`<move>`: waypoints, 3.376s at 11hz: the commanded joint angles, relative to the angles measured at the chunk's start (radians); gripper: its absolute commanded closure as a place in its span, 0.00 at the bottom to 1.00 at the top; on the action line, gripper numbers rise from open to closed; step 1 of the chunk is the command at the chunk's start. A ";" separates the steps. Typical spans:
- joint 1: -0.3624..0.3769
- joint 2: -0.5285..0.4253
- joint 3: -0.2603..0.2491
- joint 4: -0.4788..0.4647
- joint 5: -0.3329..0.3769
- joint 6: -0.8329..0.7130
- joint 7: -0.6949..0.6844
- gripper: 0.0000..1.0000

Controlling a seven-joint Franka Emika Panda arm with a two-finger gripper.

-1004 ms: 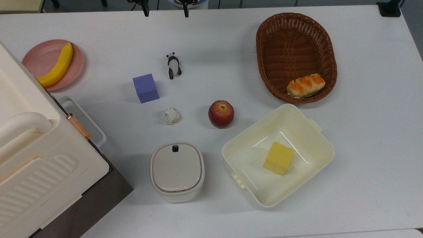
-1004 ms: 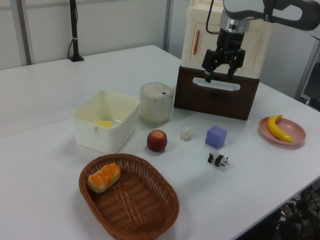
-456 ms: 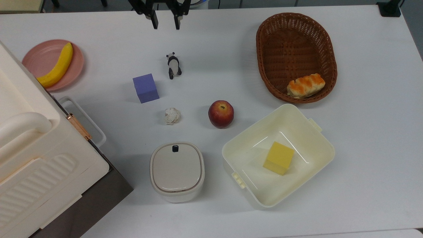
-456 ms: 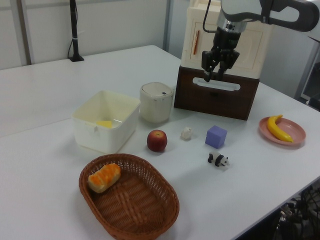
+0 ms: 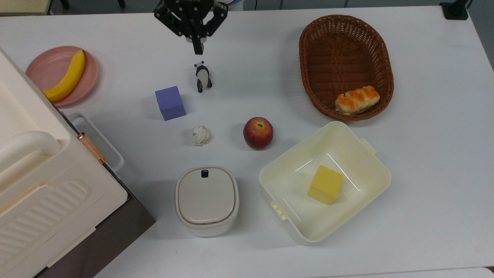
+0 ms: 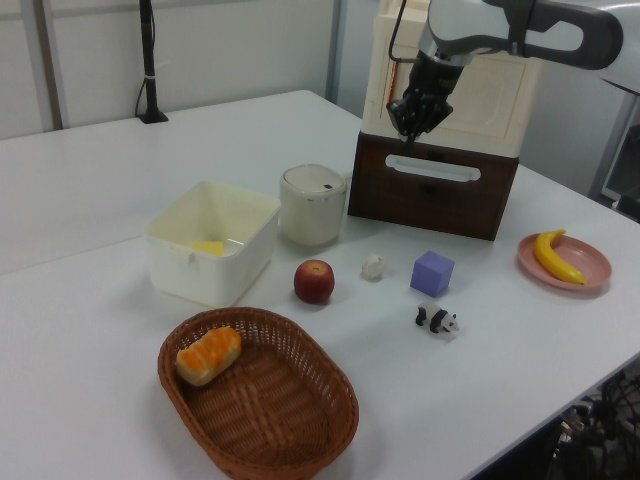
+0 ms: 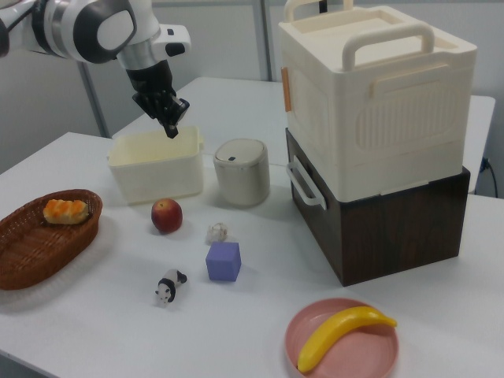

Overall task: Open the trash can
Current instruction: 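Move the gripper down toward the lid of the small trash can, then press the gripper fingertips onto the trash can lid's front edge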

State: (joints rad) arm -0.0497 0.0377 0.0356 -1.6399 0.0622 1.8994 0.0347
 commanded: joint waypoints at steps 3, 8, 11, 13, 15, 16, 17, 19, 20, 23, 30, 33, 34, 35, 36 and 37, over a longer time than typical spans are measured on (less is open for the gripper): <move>-0.001 0.092 0.012 -0.003 0.013 0.213 0.022 1.00; -0.004 0.224 0.018 0.097 0.013 0.322 0.022 1.00; -0.009 0.295 0.018 0.159 0.010 0.371 0.021 1.00; -0.004 0.321 0.017 0.170 0.005 0.397 0.019 1.00; -0.004 0.335 0.017 0.173 0.002 0.405 0.016 1.00; -0.006 0.341 0.017 0.189 0.001 0.405 0.013 1.00; -0.004 0.364 0.015 0.207 0.001 0.405 0.013 1.00; -0.004 0.378 0.015 0.215 -0.002 0.405 0.013 1.00; -0.004 0.381 0.015 0.215 -0.011 0.408 0.011 1.00; 0.013 0.419 0.015 0.216 -0.019 0.463 0.013 1.00; 0.024 0.459 0.004 0.252 -0.028 0.486 0.013 1.00; 0.028 0.465 0.003 0.250 -0.039 0.501 0.013 1.00; 0.030 0.470 0.003 0.250 -0.041 0.503 0.013 1.00; 0.033 0.478 0.003 0.252 -0.054 0.504 0.013 1.00; 0.034 0.485 0.003 0.252 -0.080 0.506 0.013 1.00; 0.034 0.487 0.003 0.252 -0.099 0.506 0.013 1.00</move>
State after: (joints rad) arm -0.0328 0.4995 0.0507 -1.4108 0.0079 2.3853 0.0449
